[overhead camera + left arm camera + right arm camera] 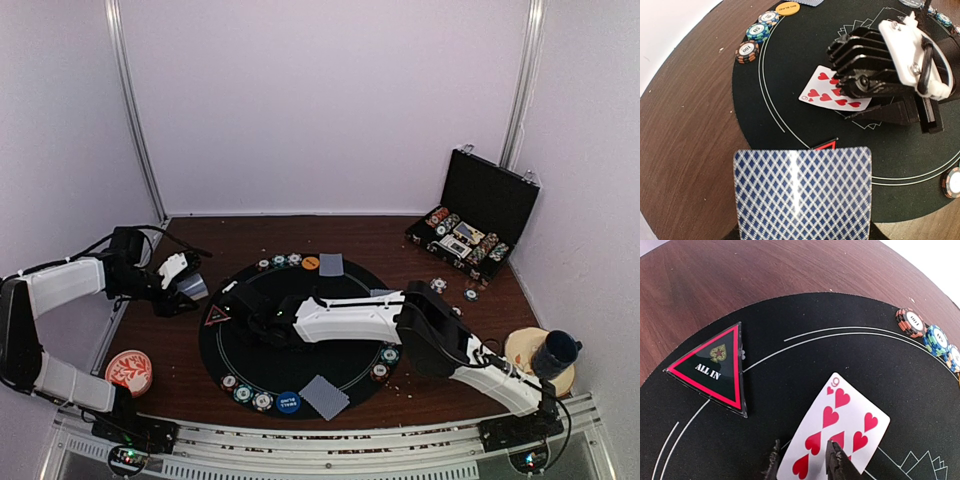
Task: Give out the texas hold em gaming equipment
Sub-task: Flop the poker card in the community card area.
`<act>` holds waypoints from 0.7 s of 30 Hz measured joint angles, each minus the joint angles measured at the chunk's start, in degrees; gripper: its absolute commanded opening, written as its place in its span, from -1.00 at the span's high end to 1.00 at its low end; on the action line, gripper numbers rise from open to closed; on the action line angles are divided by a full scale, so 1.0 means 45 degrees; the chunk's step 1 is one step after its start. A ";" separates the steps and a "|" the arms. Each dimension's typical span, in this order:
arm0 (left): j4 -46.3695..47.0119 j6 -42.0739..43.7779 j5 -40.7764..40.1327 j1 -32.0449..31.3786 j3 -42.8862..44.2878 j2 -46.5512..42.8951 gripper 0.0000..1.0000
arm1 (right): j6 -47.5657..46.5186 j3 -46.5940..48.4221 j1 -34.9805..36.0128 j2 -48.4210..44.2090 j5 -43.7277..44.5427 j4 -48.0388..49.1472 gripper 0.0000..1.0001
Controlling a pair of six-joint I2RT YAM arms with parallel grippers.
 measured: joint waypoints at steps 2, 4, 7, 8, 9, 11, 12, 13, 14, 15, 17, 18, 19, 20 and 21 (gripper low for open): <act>0.0000 0.0000 0.0000 0.0000 0.0000 0.0019 0.76 | 0.0000 0.0019 -0.0005 0.0000 -0.0058 0.0015 0.29; 0.0000 0.0000 0.0005 0.0000 0.0000 0.0044 0.76 | 0.0000 0.0019 0.0005 0.0000 -0.0141 0.0049 0.26; 0.0000 0.0000 0.0010 0.0000 0.0000 0.0049 0.76 | 0.0005 0.0019 0.0010 0.0000 -0.0296 0.0126 0.22; 0.0005 0.0000 0.0015 0.0000 0.0000 0.0049 0.76 | 0.0005 0.0019 0.0010 0.0000 -0.0355 0.0160 0.21; 0.0000 0.0000 0.0019 0.0000 0.0000 0.0049 0.76 | 0.0010 0.0019 0.0015 0.0000 -0.0423 0.0194 0.17; 0.0005 0.0000 0.0034 0.0000 -0.0005 0.0049 0.76 | 0.0019 0.0019 0.0019 0.0000 -0.0559 0.0257 0.10; 0.0000 0.0000 0.0039 0.0000 -0.0005 0.0053 0.76 | 0.0024 0.0019 0.0024 0.0000 -0.0602 0.0282 0.05; 0.0005 0.0000 0.0044 0.0000 -0.0005 0.0053 0.76 | 0.0029 0.0019 0.0029 0.0000 -0.0641 0.0311 0.03; 0.0005 0.0000 0.0044 0.0000 -0.0005 0.0049 0.76 | 0.0034 0.0019 0.0034 0.0000 -0.0675 0.0340 0.02; 0.0005 0.0000 0.0049 0.0000 -0.0005 0.0053 0.76 | 0.0034 0.0019 0.0039 0.0000 -0.0685 0.0364 -0.01; 0.0005 0.0000 0.0049 0.0000 -0.0005 0.0053 0.76 | 0.0044 0.0019 0.0049 0.0000 -0.0714 0.0447 -0.12; 0.0000 0.0000 0.0049 0.0000 -0.0005 0.0053 0.76 | 0.0049 0.0015 0.0058 0.0000 -0.0714 0.0481 -0.15; 0.0000 0.0000 0.0049 0.0000 -0.0005 0.0053 0.76 | 0.0058 -0.0010 0.0058 -0.0019 -0.0719 0.0534 -0.18; 0.0005 0.0005 0.0049 0.0000 -0.0005 0.0053 0.76 | 0.0053 -0.0146 0.0068 -0.0078 -0.0719 0.0627 -0.21; 0.0005 0.0005 0.0053 0.0000 -0.0010 0.0053 0.76 | 0.0068 -0.0369 0.0073 -0.0180 -0.0733 0.0704 -0.23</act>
